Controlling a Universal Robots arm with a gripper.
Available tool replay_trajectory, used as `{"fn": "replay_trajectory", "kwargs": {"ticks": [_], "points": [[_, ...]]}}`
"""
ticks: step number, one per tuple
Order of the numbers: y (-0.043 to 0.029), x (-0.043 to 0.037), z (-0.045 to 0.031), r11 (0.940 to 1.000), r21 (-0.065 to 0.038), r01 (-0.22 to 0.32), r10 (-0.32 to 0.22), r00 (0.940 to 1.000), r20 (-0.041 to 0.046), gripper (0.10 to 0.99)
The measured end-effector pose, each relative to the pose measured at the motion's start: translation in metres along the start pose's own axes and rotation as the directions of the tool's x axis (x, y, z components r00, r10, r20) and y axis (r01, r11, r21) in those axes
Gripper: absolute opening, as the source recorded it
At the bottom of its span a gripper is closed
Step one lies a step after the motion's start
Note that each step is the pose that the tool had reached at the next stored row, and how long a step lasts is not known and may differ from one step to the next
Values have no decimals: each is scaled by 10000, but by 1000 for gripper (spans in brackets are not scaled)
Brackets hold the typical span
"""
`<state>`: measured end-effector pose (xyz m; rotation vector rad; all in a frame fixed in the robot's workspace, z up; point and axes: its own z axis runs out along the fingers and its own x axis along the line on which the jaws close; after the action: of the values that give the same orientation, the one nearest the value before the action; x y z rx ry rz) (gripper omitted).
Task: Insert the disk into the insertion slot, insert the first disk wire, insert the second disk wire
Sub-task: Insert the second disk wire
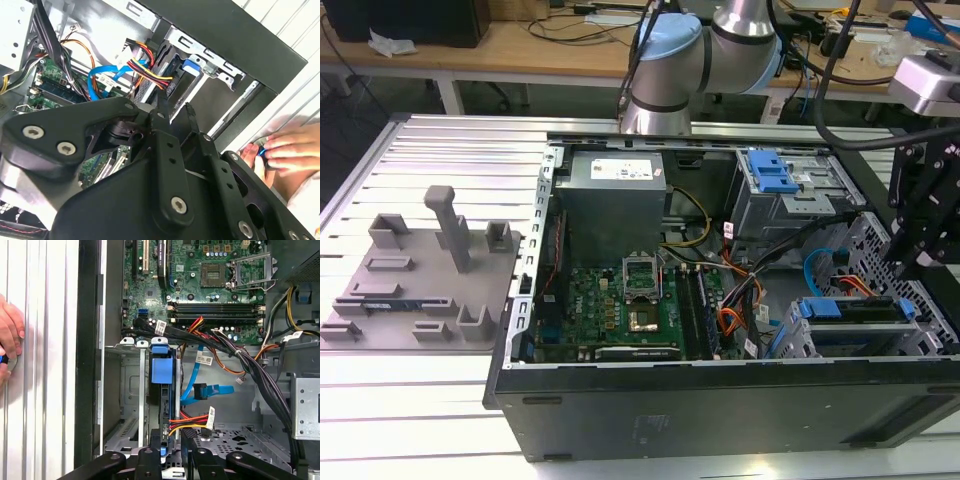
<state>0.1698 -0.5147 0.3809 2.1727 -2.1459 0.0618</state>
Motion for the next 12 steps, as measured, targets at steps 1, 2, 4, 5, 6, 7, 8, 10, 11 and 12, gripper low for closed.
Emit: {"fn": "replay_trajectory", "kwargs": {"ticks": [1, 2, 4, 5, 6, 7, 8, 10, 11, 12], "points": [[0, 0, 0, 10000, 0, 0, 0, 10000, -1, 302], [0, 0, 0, 10000, 0, 0, 0, 10000, -3, 302], [0, 0, 0, 10000, -1, 0, 0, 10000, -8, 302], [0, 0, 0, 10000, -1, 0, 0, 10000, -10, 302], [0, 0, 0, 10000, 0, -1, 1, 10000, -12, 302], [0, 0, 0, 10000, 0, 0, 0, 10000, -15, 302], [0, 0, 0, 10000, 0, -1, 1, 10000, -19, 302], [0, -3, -4, 10000, 0, -1, 1, 10000, -22, 302], [1, -21, -31, 10000, -1, 0, 0, 10000, -19, 302], [8, -47, -78, 10000, -1, -1, 1, 10000, -19, 302]]}}
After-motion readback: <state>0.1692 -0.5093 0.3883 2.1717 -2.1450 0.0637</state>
